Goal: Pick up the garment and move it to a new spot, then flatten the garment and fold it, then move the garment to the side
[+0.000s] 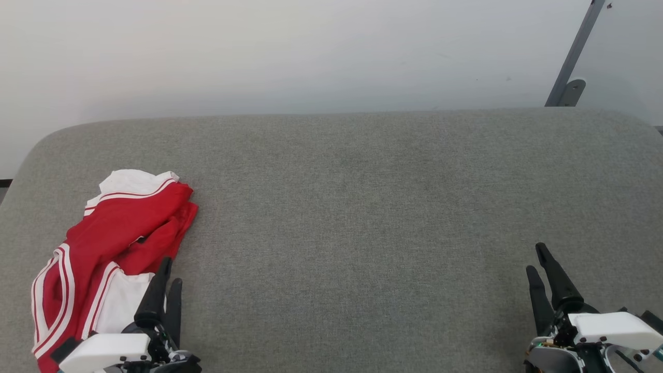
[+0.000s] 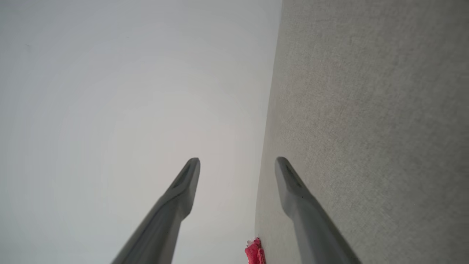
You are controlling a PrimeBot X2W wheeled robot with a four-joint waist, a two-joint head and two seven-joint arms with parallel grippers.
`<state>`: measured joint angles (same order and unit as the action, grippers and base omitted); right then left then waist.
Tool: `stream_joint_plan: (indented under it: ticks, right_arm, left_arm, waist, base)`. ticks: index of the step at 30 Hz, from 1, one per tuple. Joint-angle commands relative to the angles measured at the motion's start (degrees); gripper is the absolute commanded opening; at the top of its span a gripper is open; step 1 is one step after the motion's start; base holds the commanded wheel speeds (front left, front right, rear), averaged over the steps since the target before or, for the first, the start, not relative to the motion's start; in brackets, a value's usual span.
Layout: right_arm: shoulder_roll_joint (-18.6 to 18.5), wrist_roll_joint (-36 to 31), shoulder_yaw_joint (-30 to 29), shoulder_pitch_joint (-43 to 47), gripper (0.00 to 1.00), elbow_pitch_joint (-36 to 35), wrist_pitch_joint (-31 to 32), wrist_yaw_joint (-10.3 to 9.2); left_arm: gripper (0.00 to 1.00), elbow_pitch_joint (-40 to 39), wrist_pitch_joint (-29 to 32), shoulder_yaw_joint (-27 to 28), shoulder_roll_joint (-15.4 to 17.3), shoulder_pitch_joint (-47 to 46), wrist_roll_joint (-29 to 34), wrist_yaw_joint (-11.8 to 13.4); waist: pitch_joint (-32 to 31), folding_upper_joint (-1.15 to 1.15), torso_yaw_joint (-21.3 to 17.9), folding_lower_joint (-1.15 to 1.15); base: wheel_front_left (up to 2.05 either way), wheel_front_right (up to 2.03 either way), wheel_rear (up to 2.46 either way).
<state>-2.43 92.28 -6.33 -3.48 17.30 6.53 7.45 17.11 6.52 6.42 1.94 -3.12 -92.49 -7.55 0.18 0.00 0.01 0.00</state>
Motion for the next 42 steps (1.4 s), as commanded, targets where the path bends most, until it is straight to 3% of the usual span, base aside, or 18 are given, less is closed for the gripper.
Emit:
stream_joint_plan:
  ticks: [1,7,15,19,26,42]
  right_arm:
    - [-0.3,-0.3,0.0,-2.1,1.00,-0.6,-0.3,0.02]
    - [-1.0,-2.0,0.6,-3.9,1.00,0.1,-1.2,0.03]
    - [-3.4,-9.4,3.9,-6.2,1.00,1.0,-4.4,0.03]
    - [-4.4,-14.1,5.0,-7.1,1.00,1.5,-5.6,0.03]
    - [-5.0,-23.8,4.8,-8.2,1.00,1.5,-7.6,0.04]
    - [-6.1,-45.9,5.7,-9.1,1.00,0.9,-10.9,0.05]
  left_arm:
    - [1.00,-1.1,-0.4,0.3,0.8,-1.6,0.4,0.0]
    - [1.00,-1.3,-1.6,0.1,2.1,-2.1,2.2,0.0]
    - [1.00,-0.9,-4.6,-1.8,4.9,-2.5,8.6,0.0]
    - [1.00,-1.1,-5.7,-1.4,5.4,-2.6,13.1,0.0]
    - [1.00,-3.1,-7.6,-1.1,5.6,-1.6,26.5,0.1]
    - [1.00,-2.4,-10.9,-0.8,6.5,-1.0,44.6,0.1]
  waist:
    - [0.0,0.00,0.0,0.00]
    - [0.0,0.00,0.1,0.00]
    - [0.0,0.00,0.4,0.00]
    - [0.0,0.00,0.5,0.00]
    - [0.0,0.00,0.6,0.00]
    - [0.3,0.00,0.8,0.00]
  base:
    - [0.00,0.00,0.00]
    - [0.00,0.00,0.00]
    - [0.00,0.00,0.00]
    - [0.00,0.00,0.00]
    - [0.00,0.00,0.00]
    - [0.00,0.00,0.00]
